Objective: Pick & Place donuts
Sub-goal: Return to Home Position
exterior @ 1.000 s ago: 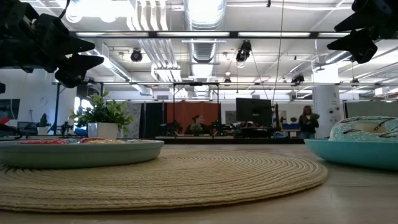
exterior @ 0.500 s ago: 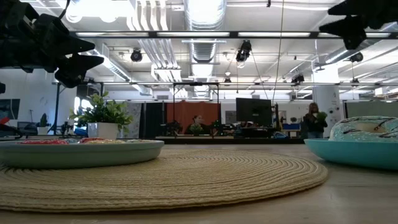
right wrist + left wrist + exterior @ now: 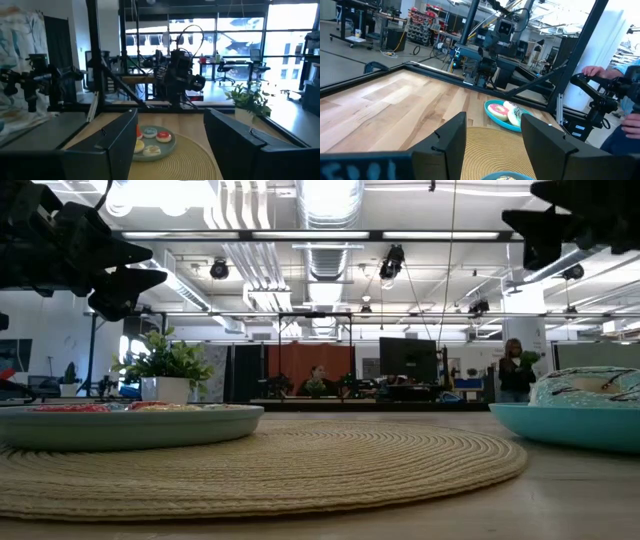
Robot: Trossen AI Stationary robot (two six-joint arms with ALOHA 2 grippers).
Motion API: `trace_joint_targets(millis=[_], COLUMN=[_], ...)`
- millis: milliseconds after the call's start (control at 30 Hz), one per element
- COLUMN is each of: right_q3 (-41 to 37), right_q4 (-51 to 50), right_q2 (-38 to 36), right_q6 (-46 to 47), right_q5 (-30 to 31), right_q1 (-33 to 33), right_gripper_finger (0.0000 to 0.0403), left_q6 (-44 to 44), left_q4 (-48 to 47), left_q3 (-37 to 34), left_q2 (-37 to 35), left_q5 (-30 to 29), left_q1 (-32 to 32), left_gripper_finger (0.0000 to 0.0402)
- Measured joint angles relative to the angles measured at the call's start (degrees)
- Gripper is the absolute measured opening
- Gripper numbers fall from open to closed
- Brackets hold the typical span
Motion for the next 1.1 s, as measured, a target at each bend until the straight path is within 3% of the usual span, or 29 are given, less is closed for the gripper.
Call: trace_joint_targets(millis=[333, 567, 733, 1100], right_q3=[-6.96, -7.02, -7.02, -7.00], right_q4=[4.89, 1.13, -6.23, -8.27], right_q2=[-0.17, -2.96, -9.58, -9.82], right_q6=[0.21, -0.87, -1.29, -6.51], right_q5=[-0.18, -0.20, -0.18, -0.08], right_q1=[-1.14, -2.97, -3.02, -3.74], right_gripper_finger=[0.0221, 0.0221, 0.0221, 0.0221], left_q6=[0.01, 0.01, 0.01, 0.01], left_q4=[0.00, 0.00, 0.00, -0.02], left_q3=[0.00, 0.00, 0.00, 0.02], left_q2=[0.00, 0.00, 0.00, 0.48], left_q5=[0.00, 0.00, 0.00, -0.02], left_q1=[0.00, -0.02, -0.02, -0.01], left_gripper_finger=[0.0163, 0.0163, 0.0163, 0.0163])
